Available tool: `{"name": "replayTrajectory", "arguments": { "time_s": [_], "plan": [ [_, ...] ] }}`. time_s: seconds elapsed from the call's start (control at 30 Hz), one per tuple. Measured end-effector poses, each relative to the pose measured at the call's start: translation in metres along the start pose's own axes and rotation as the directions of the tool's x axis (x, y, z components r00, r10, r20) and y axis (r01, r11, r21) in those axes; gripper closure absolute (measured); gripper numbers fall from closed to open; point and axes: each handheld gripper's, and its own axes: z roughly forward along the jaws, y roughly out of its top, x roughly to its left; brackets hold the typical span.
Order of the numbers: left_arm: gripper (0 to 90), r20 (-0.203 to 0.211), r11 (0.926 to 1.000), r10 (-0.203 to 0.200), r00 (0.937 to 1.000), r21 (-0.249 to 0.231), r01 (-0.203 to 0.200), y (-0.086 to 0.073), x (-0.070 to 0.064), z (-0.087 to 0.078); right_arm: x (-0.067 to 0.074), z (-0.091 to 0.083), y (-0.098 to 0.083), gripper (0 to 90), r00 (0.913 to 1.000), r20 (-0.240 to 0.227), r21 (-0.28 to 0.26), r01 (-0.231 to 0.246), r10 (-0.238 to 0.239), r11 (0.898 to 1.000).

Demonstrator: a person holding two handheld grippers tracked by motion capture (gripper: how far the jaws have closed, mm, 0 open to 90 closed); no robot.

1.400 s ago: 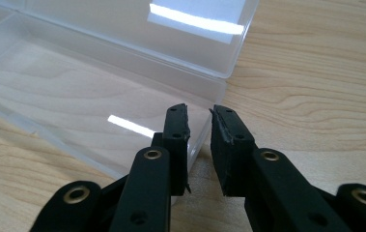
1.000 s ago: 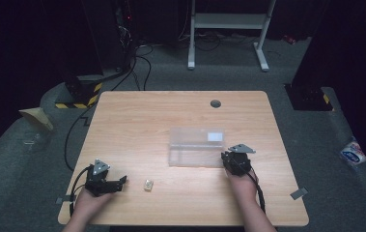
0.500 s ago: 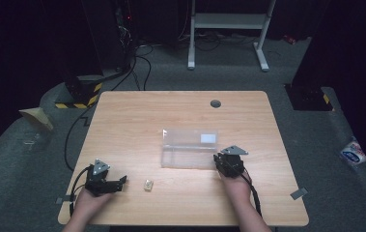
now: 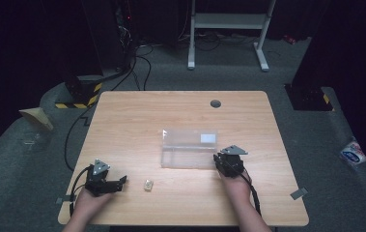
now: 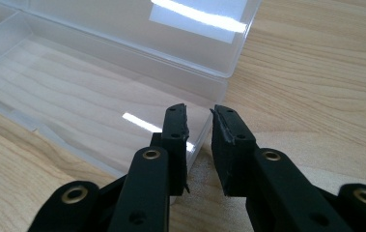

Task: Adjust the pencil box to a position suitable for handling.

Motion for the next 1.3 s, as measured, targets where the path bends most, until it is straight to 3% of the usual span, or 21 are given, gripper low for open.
{"name": "replayTrajectory", "arguments": {
  "time_s": [0.47, 0.7, 0.9, 1.03, 1.2, 1.3],
  "plan": [
    [8.1, 0.001, 1.0000, -0.002, 1.0000, 0.000, 0.002, 0.000, 0.000, 0.000, 0.000, 0.001, 0.000, 73.4, 1.0000, 0.003, 0.000, 0.002, -0.002, 1.000],
    [8.1, 0.001, 1.0000, -0.003, 1.0000, -0.001, 0.003, 0.000, 0.000, 0.000, -0.003, -0.009, 0.004, 59.1, 0.9999, 0.010, -0.048, -0.013, 0.014, 0.999],
    [8.1, 0.000, 1.0000, -0.001, 1.0000, 0.000, 0.001, 0.000, 0.000, 0.000, -0.019, -0.026, 0.000, 46.5, 0.9987, 0.051, -0.086, -0.005, 0.009, 0.996],
    [7.9, -0.007, 1.0000, -0.001, 1.0000, 0.001, 0.001, 0.000, -0.001, 0.000, -0.034, -0.037, -0.014, 39.7, 0.9969, 0.077, -0.037, 0.022, -0.019, 0.999],
    [9.8, -0.019, 1.0000, -0.007, 0.9998, -0.003, 0.007, 0.000, -0.001, -0.001, -0.054, -0.051, -0.037, 34.6, 0.9925, 0.118, 0.029, -0.032, 0.029, 0.999],
    [11.3, -0.026, 0.9997, -0.021, 0.9994, -0.011, 0.021, -0.001, -0.002, -0.001, -0.060, -0.056, -0.047, 30.6, 0.9871, 0.158, 0.062, -0.037, 0.027, 0.997]
  ]
}}
